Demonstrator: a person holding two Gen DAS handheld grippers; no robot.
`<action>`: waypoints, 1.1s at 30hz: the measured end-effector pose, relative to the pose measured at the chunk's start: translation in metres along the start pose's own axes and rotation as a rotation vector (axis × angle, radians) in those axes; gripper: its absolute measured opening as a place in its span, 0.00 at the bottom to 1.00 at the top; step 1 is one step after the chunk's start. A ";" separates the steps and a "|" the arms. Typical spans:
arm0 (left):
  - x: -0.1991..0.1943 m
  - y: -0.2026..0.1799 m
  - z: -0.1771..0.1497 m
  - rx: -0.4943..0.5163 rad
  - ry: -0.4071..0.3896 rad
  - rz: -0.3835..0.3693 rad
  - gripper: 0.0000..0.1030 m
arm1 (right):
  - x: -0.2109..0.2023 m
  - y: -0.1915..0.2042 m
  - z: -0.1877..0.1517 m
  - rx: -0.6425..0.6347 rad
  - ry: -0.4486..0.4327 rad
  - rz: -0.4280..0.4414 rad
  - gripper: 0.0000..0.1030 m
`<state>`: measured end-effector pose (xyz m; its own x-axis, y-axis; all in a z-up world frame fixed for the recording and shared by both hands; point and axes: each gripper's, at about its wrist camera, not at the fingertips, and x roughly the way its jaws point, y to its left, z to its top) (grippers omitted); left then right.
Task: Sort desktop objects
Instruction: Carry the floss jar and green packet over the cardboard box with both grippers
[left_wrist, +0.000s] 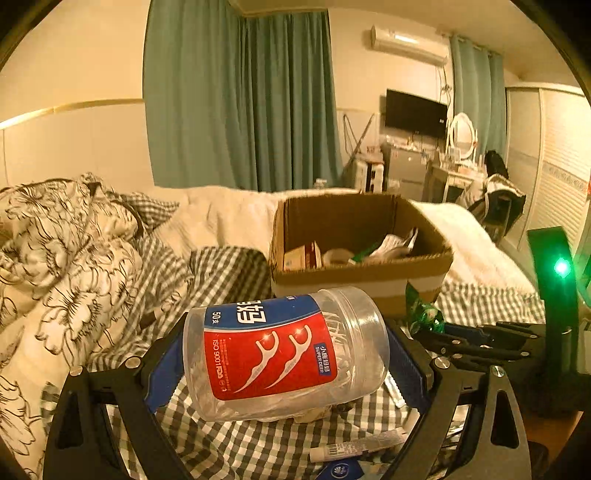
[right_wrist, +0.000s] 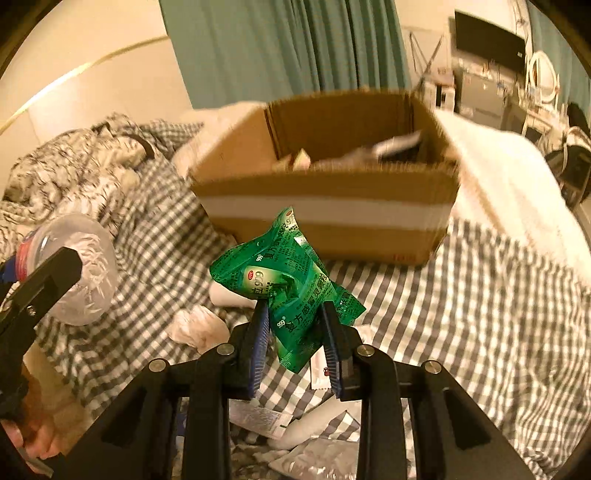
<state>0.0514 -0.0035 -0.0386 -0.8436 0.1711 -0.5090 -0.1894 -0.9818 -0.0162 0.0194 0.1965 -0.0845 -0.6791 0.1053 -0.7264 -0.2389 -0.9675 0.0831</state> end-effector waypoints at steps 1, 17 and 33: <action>-0.004 0.002 0.002 -0.011 -0.004 -0.013 0.93 | -0.009 0.001 0.002 -0.004 -0.023 -0.002 0.26; -0.067 0.002 0.049 -0.010 -0.175 -0.026 0.93 | -0.139 0.008 0.027 0.028 -0.340 0.026 0.26; -0.069 0.013 0.147 -0.028 -0.202 -0.039 0.92 | -0.173 0.011 0.087 -0.052 -0.466 0.086 0.26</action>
<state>0.0338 -0.0156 0.1227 -0.9199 0.2196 -0.3248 -0.2123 -0.9755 -0.0581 0.0738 0.1876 0.1019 -0.9366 0.1052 -0.3343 -0.1416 -0.9861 0.0864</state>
